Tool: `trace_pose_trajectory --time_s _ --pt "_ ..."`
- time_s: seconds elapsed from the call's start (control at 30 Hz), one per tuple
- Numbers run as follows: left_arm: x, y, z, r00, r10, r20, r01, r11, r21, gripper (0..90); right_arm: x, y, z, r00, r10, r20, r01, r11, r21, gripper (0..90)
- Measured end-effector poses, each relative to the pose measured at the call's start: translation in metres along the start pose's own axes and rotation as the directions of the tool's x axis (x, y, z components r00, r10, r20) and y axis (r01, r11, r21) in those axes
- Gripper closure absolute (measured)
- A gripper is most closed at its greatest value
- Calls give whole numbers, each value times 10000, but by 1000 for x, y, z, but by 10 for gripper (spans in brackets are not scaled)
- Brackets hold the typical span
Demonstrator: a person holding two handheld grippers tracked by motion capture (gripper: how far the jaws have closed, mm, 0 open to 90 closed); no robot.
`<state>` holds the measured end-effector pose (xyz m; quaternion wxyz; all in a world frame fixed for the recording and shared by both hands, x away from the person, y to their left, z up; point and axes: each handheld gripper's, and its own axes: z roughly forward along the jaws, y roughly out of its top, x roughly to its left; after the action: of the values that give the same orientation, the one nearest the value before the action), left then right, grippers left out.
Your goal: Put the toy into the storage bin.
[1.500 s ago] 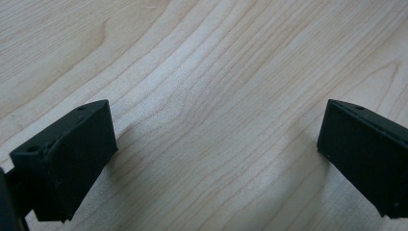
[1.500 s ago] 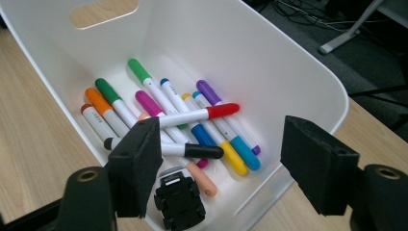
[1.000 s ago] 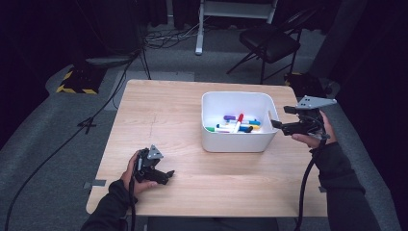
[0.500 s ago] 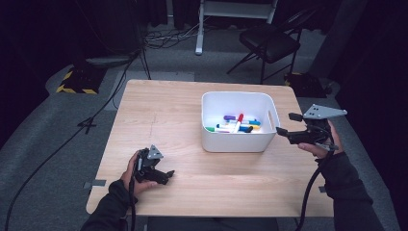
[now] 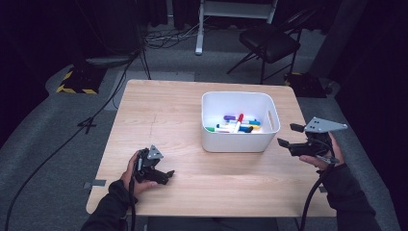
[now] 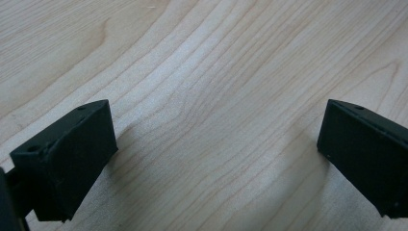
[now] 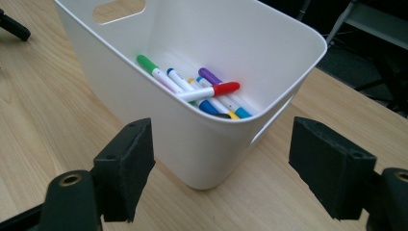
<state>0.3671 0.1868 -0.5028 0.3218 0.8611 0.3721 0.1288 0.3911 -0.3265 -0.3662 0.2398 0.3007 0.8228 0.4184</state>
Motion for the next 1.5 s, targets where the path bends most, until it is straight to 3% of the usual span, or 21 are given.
trace_pose_trajectory --time_s 0.5,0.83,1.5 --pt "0 0 0 10000 -1 -8 1 10000 -6 2 16 -24 3 9998 -159 -124 164 9989 449 242" --pt "0 0 0 10000 2 -7 -2 10000 -4 2 27 -41 10 9985 -539 -7 537 9932 1033 238" --pt "0 0 0 10000 -29 -28 29 10000 -14 3 34 -87 12 9997 -239 44 228 9830 1821 224"
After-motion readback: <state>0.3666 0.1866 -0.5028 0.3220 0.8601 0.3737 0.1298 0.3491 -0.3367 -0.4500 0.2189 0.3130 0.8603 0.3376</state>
